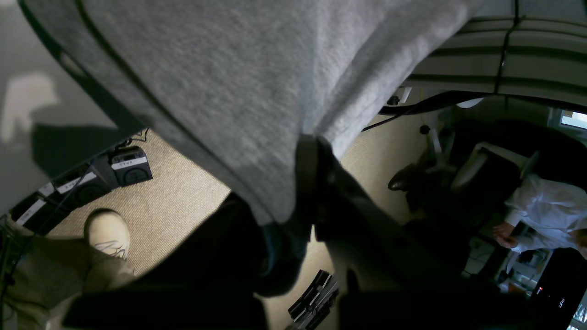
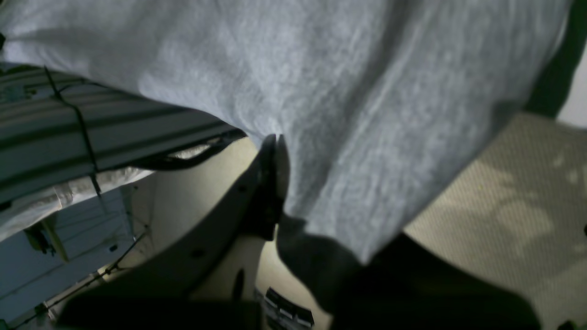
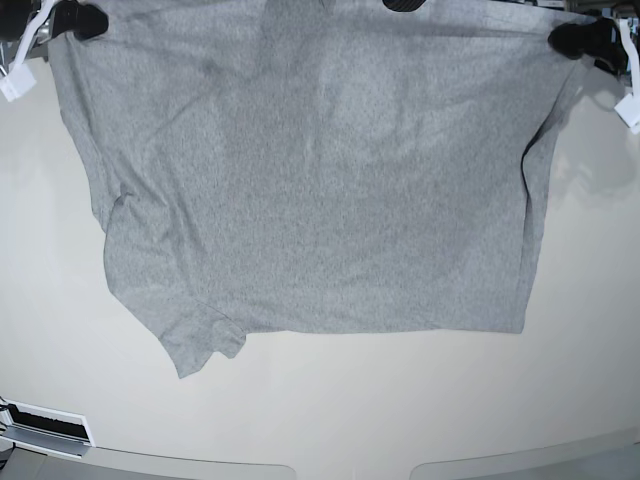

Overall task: Layout the t-shirt on the table in an organized manner, then fold the t-shirt properly
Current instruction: 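Lift the shirt by both corners and stretch it taut between grippers, then lower the stretched shirt flat onto the table with both grippers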

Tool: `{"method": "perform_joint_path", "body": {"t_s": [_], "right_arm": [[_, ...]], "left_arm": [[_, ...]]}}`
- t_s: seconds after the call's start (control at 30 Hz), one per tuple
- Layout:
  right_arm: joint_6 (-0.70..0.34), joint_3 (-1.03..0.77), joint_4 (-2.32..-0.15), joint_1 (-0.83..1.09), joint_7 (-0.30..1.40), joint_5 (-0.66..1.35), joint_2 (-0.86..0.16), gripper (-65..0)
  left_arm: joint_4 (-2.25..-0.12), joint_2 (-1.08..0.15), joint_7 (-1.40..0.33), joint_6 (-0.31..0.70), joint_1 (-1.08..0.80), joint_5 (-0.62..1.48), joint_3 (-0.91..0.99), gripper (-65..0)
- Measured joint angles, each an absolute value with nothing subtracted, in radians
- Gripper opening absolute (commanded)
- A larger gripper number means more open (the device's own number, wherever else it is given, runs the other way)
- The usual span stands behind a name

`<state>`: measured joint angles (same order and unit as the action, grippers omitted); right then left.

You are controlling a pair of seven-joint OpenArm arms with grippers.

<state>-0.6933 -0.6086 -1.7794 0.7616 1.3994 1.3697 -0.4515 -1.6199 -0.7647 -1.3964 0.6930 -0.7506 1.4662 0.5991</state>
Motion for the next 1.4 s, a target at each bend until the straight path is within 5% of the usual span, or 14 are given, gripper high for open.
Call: {"method": "perform_joint_path", "body": {"t_s": [0.57,1.07,1.4], "right_arm": [[-0.693,-0.597,-1.723,0.552,1.182,1.131,-0.401,-65.0],[-0.693,-0.462,-1.607,0.363,1.075,0.929,-0.398,-65.0],[-0.693,-0.457,-1.605,0.336,1.013,0.862,-0.398,-65.0]], "left_arm": [[-1.617,-0.619,-1.137,0.693,-0.492,1.210,0.595,-65.0],[-1.546,-0.614,-0.960,0.693,-0.325,0.903,0.379,-65.0],[-1.490,-0.612,-0.935,0.693,-0.252,0.885,0.379,-65.0]]}}
